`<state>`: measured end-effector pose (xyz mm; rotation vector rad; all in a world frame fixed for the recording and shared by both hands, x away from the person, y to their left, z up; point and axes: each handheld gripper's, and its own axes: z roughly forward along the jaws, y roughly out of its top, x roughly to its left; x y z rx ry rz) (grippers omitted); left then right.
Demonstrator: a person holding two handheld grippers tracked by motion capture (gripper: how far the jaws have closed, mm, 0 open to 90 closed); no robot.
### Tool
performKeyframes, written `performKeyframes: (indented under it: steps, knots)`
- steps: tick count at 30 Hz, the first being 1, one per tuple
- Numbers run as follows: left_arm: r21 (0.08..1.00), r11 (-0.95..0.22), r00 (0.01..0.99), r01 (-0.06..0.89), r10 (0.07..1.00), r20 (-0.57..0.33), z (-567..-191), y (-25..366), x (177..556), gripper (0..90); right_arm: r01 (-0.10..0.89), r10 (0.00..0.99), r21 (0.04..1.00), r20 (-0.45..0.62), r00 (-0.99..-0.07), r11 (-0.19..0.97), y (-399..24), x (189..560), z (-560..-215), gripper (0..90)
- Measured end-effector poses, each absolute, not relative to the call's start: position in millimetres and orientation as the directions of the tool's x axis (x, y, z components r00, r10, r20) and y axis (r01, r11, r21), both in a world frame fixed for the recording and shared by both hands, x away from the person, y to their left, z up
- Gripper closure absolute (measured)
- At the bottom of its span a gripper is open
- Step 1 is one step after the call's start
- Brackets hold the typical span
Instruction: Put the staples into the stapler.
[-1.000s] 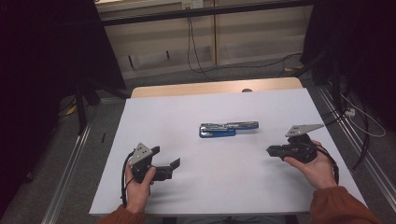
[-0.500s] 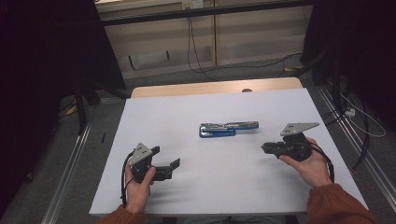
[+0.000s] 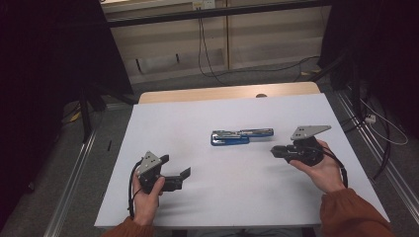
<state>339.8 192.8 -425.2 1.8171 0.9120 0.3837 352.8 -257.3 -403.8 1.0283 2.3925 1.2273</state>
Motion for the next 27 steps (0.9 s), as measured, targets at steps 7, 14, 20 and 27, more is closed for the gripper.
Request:
performKeyframes:
  steps: [7, 14, 20, 27]
  knots:
    - [0.892, -0.192, 0.664, 0.410, 0.733, -0.147, -425.4, 192.6, 339.9, 3.3, 0.460, 0.677, 0.791, 0.080, -0.732, 0.404, -246.1, 367.1, -400.0, 79.0]
    - [0.894, -0.194, 0.665, 0.405, 0.734, -0.142, -425.0, 193.1, 339.9, 3.3, 0.447, 0.655, 0.794, 0.083, -0.751, 0.411, -232.0, 377.1, -399.3, 79.0]
    - [0.893, -0.196, 0.665, 0.405, 0.733, -0.141, -425.1, 193.0, 340.2, 3.4, 0.432, 0.645, 0.799, 0.074, -0.761, 0.418, -225.2, 386.6, -388.7, 79.0]
    - [0.892, -0.196, 0.667, 0.406, 0.732, -0.143, -425.4, 192.7, 340.3, 3.3, 0.421, 0.632, 0.803, 0.071, -0.771, 0.423, -216.8, 396.7, -384.3, 79.0]
